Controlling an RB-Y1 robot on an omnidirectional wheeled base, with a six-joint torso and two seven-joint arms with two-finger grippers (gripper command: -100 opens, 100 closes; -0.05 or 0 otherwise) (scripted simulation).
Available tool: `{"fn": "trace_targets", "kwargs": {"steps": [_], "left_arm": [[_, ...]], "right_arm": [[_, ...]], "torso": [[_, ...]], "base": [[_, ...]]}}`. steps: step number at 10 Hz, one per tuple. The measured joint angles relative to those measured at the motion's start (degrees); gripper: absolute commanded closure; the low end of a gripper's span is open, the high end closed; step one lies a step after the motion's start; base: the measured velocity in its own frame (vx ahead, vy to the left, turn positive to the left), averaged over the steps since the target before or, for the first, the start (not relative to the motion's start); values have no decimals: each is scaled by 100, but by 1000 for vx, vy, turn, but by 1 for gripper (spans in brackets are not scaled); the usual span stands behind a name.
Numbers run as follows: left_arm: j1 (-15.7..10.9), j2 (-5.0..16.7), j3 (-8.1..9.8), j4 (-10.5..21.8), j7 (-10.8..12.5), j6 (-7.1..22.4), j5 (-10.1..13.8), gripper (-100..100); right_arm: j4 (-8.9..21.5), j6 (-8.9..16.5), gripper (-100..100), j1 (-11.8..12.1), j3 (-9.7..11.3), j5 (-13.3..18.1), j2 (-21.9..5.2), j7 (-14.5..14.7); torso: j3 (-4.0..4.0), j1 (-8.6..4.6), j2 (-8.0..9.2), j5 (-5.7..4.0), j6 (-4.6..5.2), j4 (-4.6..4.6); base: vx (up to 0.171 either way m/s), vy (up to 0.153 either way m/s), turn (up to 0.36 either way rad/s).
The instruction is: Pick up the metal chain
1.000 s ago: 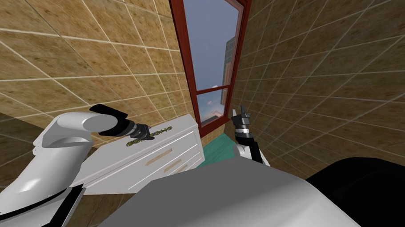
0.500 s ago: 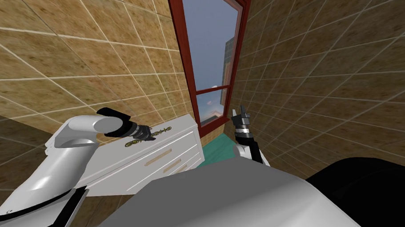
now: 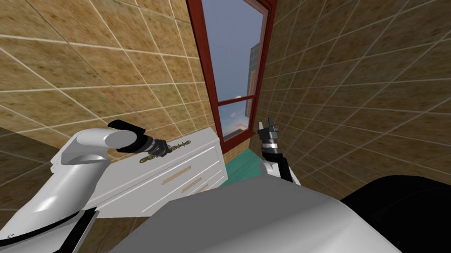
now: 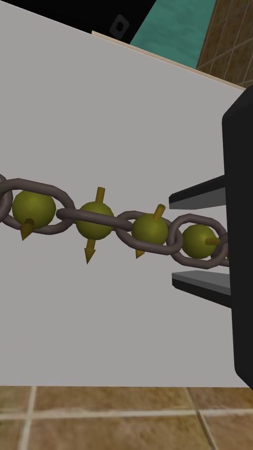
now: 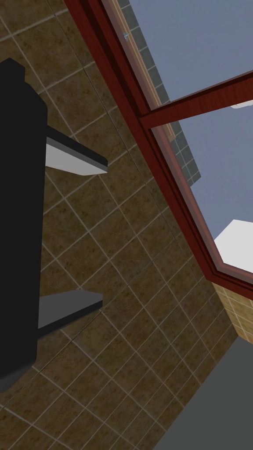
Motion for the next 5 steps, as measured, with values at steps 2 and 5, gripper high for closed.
{"fn": "trace_targets", "kwargs": {"steps": [2,5], "left_arm": [[1,0,0,1,2,0,0,100],[-94,79,54,-121,134,183,142,0]], "right_arm": [[0,0,0,0,0,0,0,0],[0,0,0,0,0,0,0,0]], "torso": [[0,-1,0,-1,1,0],[2,1,2,-1,1,1]], "base": [[1,6,17],[3,8,11]]}}
